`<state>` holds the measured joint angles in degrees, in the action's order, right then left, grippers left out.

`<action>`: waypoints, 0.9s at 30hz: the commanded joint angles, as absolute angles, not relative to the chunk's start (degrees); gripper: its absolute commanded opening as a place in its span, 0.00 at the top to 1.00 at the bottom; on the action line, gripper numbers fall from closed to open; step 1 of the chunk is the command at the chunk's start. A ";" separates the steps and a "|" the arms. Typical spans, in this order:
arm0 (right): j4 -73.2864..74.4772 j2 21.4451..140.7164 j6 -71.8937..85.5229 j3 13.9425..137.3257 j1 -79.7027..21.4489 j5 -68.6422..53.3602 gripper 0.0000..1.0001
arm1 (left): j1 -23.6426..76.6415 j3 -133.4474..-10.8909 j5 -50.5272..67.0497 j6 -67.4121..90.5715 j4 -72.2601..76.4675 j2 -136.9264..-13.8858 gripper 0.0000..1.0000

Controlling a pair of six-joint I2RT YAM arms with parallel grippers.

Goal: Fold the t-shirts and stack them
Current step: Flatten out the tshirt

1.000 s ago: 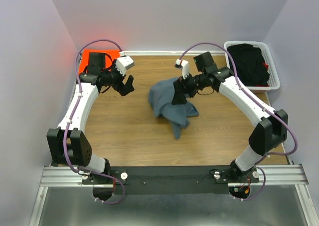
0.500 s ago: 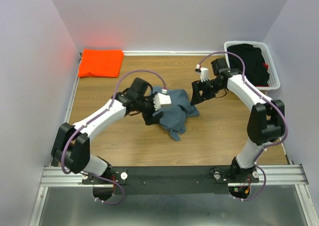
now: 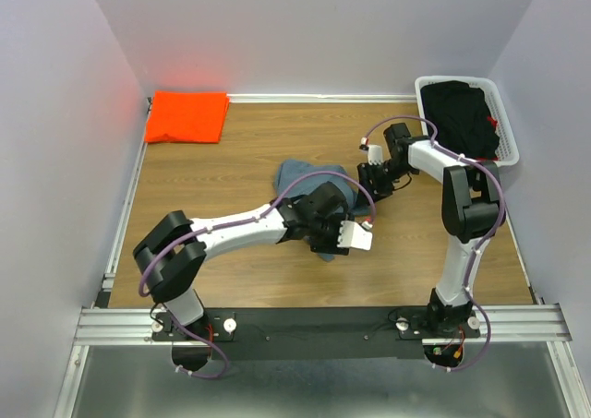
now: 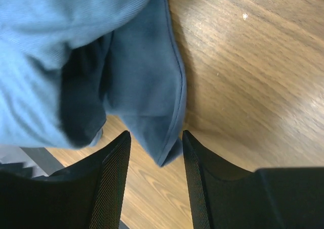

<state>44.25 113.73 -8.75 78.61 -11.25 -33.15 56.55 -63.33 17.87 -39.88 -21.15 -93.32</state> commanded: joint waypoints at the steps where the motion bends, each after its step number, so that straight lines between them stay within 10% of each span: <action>1: 42.19 115.49 -7.47 78.40 -11.34 -36.65 0.48 | 57.57 -63.54 10.12 -44.29 -19.25 -97.11 0.38; 6: 42.01 115.84 -7.73 77.26 -11.42 -37.44 0.52 | 57.57 -63.19 2.04 -46.05 -15.47 -100.46 0.36; 13: 42.19 114.17 -8.44 76.46 -11.43 -36.66 1.00 | 56.17 -62.58 0.53 -45.88 -16.08 -95.63 0.83; 16: 42.28 112.16 -8.44 76.29 -11.43 -35.86 0.99 | 53.63 -63.19 4.30 -43.43 -17.22 -91.34 1.00; 27: 43.68 105.64 -8.96 76.91 -11.16 -31.46 0.99 | 45.07 -65.40 17.50 -39.72 -25.92 -80.86 0.93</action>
<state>42.94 107.77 -8.25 76.69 -11.25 -33.78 42.96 -65.58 12.62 -40.49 -21.26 -82.32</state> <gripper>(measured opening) 0.010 0.039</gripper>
